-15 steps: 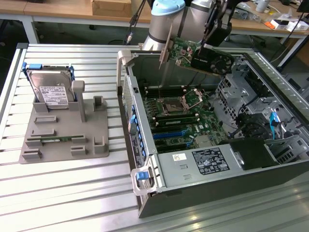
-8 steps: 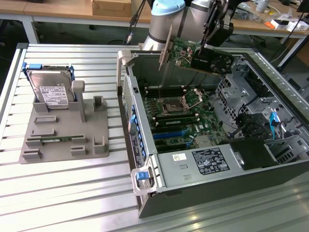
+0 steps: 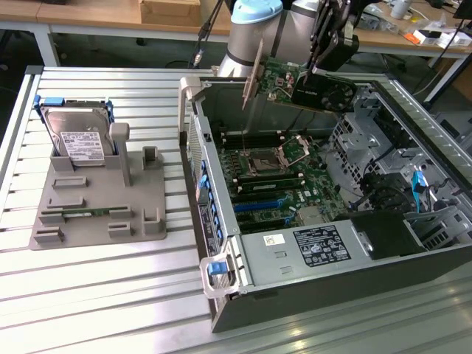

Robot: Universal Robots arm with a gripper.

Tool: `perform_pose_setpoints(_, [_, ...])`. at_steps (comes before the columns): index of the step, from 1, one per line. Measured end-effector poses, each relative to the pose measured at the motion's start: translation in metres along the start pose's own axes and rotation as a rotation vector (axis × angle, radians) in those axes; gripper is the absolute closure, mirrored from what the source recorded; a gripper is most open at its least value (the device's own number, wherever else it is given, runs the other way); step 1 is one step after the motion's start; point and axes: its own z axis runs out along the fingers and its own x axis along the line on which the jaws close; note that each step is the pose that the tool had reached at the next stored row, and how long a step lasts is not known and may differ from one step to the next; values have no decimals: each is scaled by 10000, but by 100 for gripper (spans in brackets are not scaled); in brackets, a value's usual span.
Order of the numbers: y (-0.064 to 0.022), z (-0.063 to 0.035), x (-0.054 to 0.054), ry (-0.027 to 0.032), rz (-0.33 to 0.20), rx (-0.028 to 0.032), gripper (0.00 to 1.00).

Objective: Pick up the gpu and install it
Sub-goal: 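Insert the gpu into the slot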

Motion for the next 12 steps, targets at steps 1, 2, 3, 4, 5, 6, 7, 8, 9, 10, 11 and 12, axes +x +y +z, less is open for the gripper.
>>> perform_pose_setpoints(1, [0,0,0,2,-68,-2,73])
perform_pose_setpoints(2, [0,0,0,5,-147,-4,73])
perform_pose_setpoints(3, [0,0,0,8,-210,-5,73])
perform_pose_setpoints(4, [0,0,0,9,-256,-6,73])
perform_pose_setpoints(5, [0,0,0,12,-332,-9,73])
perform_pose_setpoints(6, [0,0,0,14,-400,-10,73])
perform_pose_setpoints(7, [0,0,0,16,-453,-12,73])
perform_pose_setpoints(8, [0,1,0,18,-542,-13,73])
perform_pose_setpoints(9, [0,1,0,22,-622,-16,73])
perform_pose_setpoints(10, [0,1,0,25,-713,-18,73])
perform_pose_setpoints(11, [0,1,0,27,-773,-20,73])
perform_pose_setpoints(12, [0,1,0,29,-816,-20,73])
